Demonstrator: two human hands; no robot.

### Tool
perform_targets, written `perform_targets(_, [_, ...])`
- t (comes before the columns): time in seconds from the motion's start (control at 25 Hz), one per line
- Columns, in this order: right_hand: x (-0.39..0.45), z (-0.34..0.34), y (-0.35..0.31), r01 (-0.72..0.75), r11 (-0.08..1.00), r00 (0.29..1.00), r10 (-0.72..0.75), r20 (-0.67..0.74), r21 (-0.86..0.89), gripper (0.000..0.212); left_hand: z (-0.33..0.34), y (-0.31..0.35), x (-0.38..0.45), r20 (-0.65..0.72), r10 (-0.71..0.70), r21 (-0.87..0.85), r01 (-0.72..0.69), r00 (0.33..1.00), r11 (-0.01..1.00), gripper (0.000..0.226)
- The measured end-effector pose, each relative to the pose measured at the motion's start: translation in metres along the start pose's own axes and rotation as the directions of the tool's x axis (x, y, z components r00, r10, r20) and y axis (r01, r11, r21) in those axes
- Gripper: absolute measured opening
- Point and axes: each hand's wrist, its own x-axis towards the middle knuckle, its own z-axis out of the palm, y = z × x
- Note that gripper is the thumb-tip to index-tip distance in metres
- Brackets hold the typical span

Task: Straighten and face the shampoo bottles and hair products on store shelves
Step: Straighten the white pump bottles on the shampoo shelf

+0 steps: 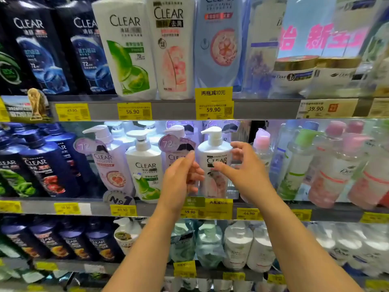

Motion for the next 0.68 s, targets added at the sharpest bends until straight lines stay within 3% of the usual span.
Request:
perform_targets(0.08, [0.01, 0.007, 0.005, 0.064, 0.993, 0.998, -0.065, -0.005, -0.102, 0.077, 0.005, -0.002, 0.004, -0.016, 0.0, 0.128, 0.002, 1.0, 0.992, 0.051])
perform_targets(0.2, [0.021, 0.023, 0.014, 0.073, 0.993, 0.997, -0.073, 0.01, -0.088, 0.09, -0.002, -0.007, 0.007, -0.018, -0.043, 0.227, 0.046, 0.999, 0.973, 0.05])
perform_targets(0.32, [0.032, 0.03, 0.016, 0.095, 0.989, 0.995, -0.098, -0.021, -0.111, 0.084, -0.014, -0.006, 0.007, -0.034, -0.05, 0.271, 0.058, 0.998, 0.961, 0.038])
perform_targets(0.44, [0.042, 0.031, 0.014, 0.12, 0.98, 0.991, -0.126, -0.034, -0.16, 0.079, -0.028, -0.006, 0.008, -0.037, 0.014, 0.424, 0.003, 0.999, 0.906, 0.031])
perform_targets(0.68, [0.04, 0.027, 0.008, 0.12, 0.984, 0.992, -0.125, -0.031, -0.132, 0.071, -0.064, 0.008, 0.007, -0.064, 0.108, 0.558, -0.054, 0.992, 0.828, 0.031])
